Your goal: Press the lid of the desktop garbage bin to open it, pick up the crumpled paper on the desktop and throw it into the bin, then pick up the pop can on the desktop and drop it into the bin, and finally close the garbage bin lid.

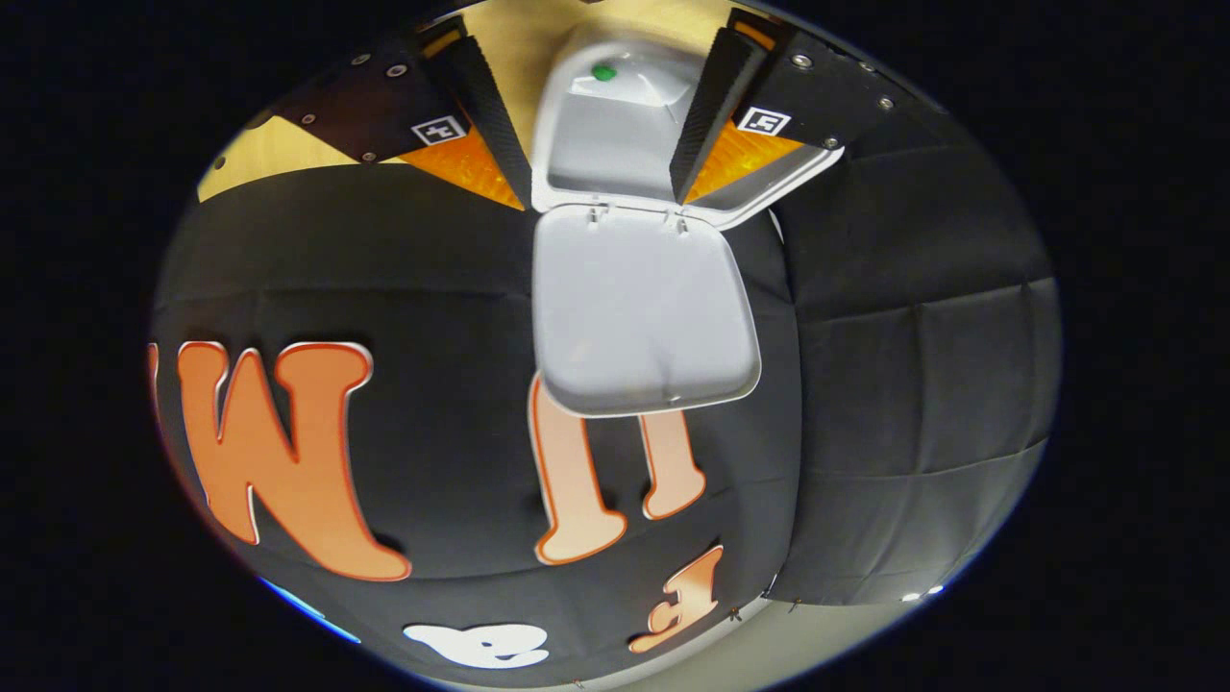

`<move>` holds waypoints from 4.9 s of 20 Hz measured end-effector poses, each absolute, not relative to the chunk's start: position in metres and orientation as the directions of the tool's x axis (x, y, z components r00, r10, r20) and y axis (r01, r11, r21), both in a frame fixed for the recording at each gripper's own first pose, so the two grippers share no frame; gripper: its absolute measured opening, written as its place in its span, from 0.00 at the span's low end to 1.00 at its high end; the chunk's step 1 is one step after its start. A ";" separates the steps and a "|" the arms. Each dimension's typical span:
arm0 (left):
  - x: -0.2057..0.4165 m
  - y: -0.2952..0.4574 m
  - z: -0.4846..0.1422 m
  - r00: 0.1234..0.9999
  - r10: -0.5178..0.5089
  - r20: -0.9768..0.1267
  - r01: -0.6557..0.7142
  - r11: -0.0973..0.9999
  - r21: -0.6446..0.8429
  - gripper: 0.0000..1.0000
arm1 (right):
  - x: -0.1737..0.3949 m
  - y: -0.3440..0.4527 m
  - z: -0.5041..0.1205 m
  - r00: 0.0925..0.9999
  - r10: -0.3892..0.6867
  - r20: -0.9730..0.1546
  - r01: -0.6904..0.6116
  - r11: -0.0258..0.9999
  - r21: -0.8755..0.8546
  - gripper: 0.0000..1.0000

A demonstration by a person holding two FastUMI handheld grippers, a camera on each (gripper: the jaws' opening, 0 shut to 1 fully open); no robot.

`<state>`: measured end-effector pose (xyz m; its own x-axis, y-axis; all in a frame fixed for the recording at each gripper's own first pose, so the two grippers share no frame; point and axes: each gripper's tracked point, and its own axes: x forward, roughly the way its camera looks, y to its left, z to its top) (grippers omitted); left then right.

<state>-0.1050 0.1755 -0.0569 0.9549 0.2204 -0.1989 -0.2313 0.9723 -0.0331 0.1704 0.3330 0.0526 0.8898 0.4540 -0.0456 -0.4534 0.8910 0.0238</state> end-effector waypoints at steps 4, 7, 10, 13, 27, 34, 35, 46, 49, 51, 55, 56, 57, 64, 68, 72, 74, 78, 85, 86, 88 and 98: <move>-0.077 0.119 -0.068 0.975 0.105 -0.197 -0.110 0.994 -0.014 0.96 | 0.146 0.228 0.060 0.936 0.352 -0.017 -0.353 0.936 -0.006 0.93; -0.059 0.076 -0.071 0.982 0.022 -0.189 -0.027 0.999 -0.023 0.96 | 0.123 0.144 0.067 0.975 0.223 0.002 -0.223 0.975 0.019 0.94; -0.041 0.030 -0.085 0.978 -0.061 -0.201 0.057 0.998 -0.022 0.96 | 0.099 0.067 0.059 0.995 0.100 0.001 -0.100 0.994 0.040 0.94; -0.025 -0.016 -0.106 0.967 -0.144 -0.211 0.143 0.990 -0.017 0.96 | 0.081 0.010 0.043 0.999 0.004 -0.037 -0.001 0.998 0.060 0.94; 0.068 -0.109 -0.318 0.865 -0.188 -0.466 0.239 0.970 0.052 0.99 | 0.041 -0.066 0.062 0.990 -0.133 -0.045 0.133 0.991 -0.011 0.93; 0.105 -0.127 -0.361 0.847 -0.202 -0.491 0.281 0.955 0.093 0.98 | 0.038 -0.082 0.050 0.980 -0.178 -0.090 0.175 0.984 -0.034 0.94; 0.105 -0.128 -0.363 0.844 -0.204 -0.496 0.289 0.952 0.099 0.98 | 0.038 -0.083 0.049 0.979 -0.180 -0.091 0.178 0.984 -0.034 0.93; 0.088 -0.096 -0.258 0.912 -0.187 -0.366 0.233 0.969 0.087 0.80 | 0.056 -0.054 0.034 0.988 -0.113 -0.106 0.116 0.993 0.019 0.94; 0.074 -0.070 -0.199 0.939 -0.149 -0.311 0.177 0.982 0.063 0.80 | 0.060 -0.046 0.031 0.992 -0.089 -0.094 0.092 0.995 0.038 0.94; 0.057 -0.049 -0.162 0.953 -0.119 -0.279 0.140 0.989 0.056 0.80 | 0.067 -0.040 0.028 0.993 -0.074 -0.088 0.079 0.995 0.055 0.94; 0.043 0.004 -0.089 0.975 -0.026 -0.221 0.035 0.999 0.034 0.79 | 0.078 -0.030 0.021 0.995 -0.054 -0.086 0.059 0.997 0.059 0.94; 0.042 0.021 -0.078 0.974 0.002 -0.226 0.007 0.999 0.037 0.79 | 0.080 -0.028 0.021 0.995 -0.047 -0.083 0.053 0.997 0.064 0.94; 0.037 0.039 -0.072 0.966 0.040 -0.254 -0.030 0.999 0.046 0.78 | 0.082 -0.024 0.021 0.996 -0.043 -0.083 0.048 0.997 0.067 0.94; 0.046 0.118 -0.021 0.966 0.160 -0.206 -0.148 0.986 0.071 0.78 | 0.090 -0.009 0.017 0.996 -0.028 -0.086 0.035 0.997 0.075 0.94; 0.093 0.156 -0.023 0.964 0.196 -0.178 -0.187 0.980 0.069 0.78 | 0.090 -0.002 0.016 0.995 -0.023 -0.093 0.030 0.997 0.071 0.94; 0.141 0.180 -0.050 0.957 0.216 -0.193 -0.205 0.976 0.075 0.78 | 0.087 0.000 0.015 0.995 -0.030 -0.097 0.034 0.998 0.045 0.94; 0.151 0.183 -0.062 0.954 0.212 -0.212 -0.203 0.977 0.062 0.78 | 0.084 -0.002 0.015 0.994 -0.039 -0.099 0.043 0.999 0.033 0.94; 0.163 0.180 -0.086 0.951 0.181 -0.253 -0.185 0.983 0.006 0.80 | 0.084 -0.005 0.014 0.993 -0.059 -0.106 0.062 0.998 0.030 0.94; 0.163 0.183 -0.095 0.942 0.178 -0.283 -0.186 0.983 -0.001 0.86 | 0.084 -0.008 0.010 0.991 -0.079 -0.110 0.083 0.996 0.039 0.94; 0.161 0.183 -0.092 0.943 0.180 -0.280 -0.188 0.982 -0.001 0.86 | 0.084 -0.008 0.010 0.991 -0.080 -0.111 0.085 0.996 0.040 0.94; 0.165 0.182 -0.072 0.955 0.172 -0.243 -0.173 0.985 0.016 0.87 | 0.085 -0.009 0.008 0.990 -0.081 -0.111 0.085 0.996 0.036 0.94; 0.222 0.208 0.103 0.981 0.183 -0.055 -0.189 0.975 -0.117 0.89 | 0.083 -0.006 0.016 0.994 -0.064 -0.089 0.069 0.996 0.058 0.94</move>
